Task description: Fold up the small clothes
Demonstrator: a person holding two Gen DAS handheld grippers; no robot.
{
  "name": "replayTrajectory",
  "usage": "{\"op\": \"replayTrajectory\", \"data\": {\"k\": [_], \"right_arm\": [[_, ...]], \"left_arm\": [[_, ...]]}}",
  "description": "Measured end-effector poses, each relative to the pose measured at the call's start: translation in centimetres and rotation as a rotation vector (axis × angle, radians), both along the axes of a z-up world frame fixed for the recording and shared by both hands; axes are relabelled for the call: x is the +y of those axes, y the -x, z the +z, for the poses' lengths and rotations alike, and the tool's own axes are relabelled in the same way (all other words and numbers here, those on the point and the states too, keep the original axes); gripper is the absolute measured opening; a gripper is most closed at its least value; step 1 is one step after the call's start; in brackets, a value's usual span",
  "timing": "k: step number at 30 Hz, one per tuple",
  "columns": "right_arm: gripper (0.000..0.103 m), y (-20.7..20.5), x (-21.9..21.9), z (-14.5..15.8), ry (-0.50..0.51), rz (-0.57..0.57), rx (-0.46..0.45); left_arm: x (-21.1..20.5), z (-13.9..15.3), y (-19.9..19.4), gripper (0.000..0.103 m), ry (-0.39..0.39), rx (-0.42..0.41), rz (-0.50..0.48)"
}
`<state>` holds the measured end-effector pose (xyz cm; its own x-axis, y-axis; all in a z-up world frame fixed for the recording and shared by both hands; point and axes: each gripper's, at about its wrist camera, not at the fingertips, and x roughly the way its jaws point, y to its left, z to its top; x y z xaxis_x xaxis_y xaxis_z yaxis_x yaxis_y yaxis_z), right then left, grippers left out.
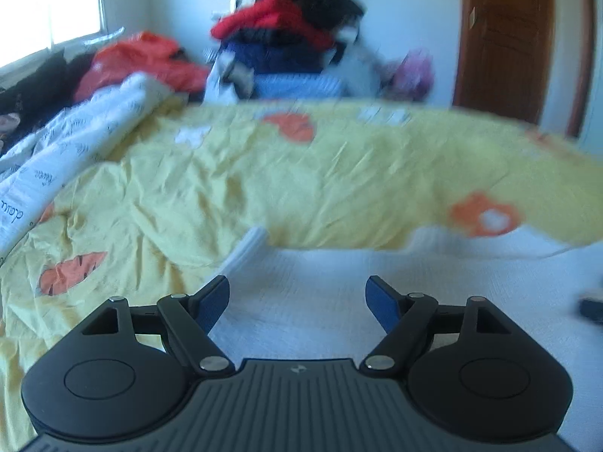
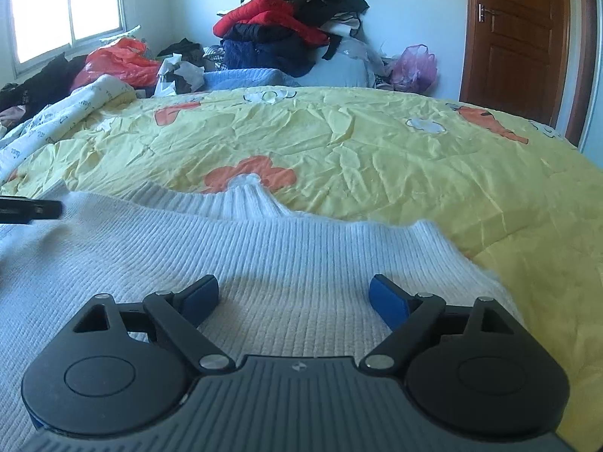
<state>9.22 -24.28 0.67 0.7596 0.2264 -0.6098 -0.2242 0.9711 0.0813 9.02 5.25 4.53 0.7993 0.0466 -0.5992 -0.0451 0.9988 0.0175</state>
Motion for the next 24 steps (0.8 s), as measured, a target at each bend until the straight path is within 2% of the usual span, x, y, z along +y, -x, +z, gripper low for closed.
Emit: {"op": "replayTrajectory", "data": {"k": [3, 5, 6, 7, 8, 9, 11, 13, 14, 15, 17, 19, 22, 24], "right_arm": [[0.088, 0.0, 0.0, 0.1, 0.004, -0.001, -0.003], [0.088, 0.0, 0.0, 0.1, 0.002, -0.001, -0.002], [0.088, 0.1, 0.0, 0.1, 0.001, -0.001, -0.002], [0.088, 0.1, 0.0, 0.1, -0.001, 0.000, -0.003], [0.086, 0.2, -0.2, 0.1, -0.009, 0.000, -0.006], [0.084, 0.3, -0.6, 0.2, -0.026, -0.007, -0.016], [0.082, 0.9, -2.1, 0.4, -0.065, -0.067, -0.046], [0.077, 1.4, -4.5, 0.1, -0.148, -0.192, -0.056], [0.077, 1.4, -5.3, 0.0, -0.194, -0.202, -0.054], [0.077, 1.3, -5.4, 0.0, -0.197, -0.201, -0.051], [0.078, 1.3, -4.0, 0.3, -0.084, -0.190, -0.044], [0.082, 2.9, -2.3, 1.2, 0.026, -0.192, -0.078], [0.095, 7.0, -1.4, 1.9, 0.016, -0.098, -0.133], [0.096, 8.9, -1.1, 1.2, 0.065, -0.072, -0.128]], "left_arm": [[-1.1, 0.6, 2.6, 0.082, 0.040, -0.014, -0.082], [-1.6, -0.8, 2.6, 0.083, 0.002, 0.028, -0.097], [-1.4, -1.9, 2.3, 0.089, -0.022, 0.056, -0.080], [-0.8, -3.0, 2.2, 0.093, -0.013, 0.044, -0.080], [-0.2, -3.5, 2.6, 0.094, 0.011, 0.000, -0.095], [0.2, -3.5, 2.7, 0.094, 0.033, -0.002, -0.103], [0.3, -3.5, 2.8, 0.094, 0.024, -0.004, -0.113], [0.1, -3.5, 2.8, 0.094, 0.019, -0.007, -0.114], [0.1, -3.5, 2.9, 0.094, 0.016, -0.008, -0.114], [0.1, -3.5, 2.9, 0.094, 0.014, -0.008, -0.114], [-0.1, -3.2, 3.2, 0.094, 0.004, -0.003, -0.103], [-0.6, -2.5, 4.2, 0.093, -0.041, -0.006, -0.072], [-1.4, -1.2, 7.2, 0.093, -0.048, -0.037, -0.109], [-1.6, -1.5, 8.5, 0.093, -0.041, -0.026, -0.127]]}}
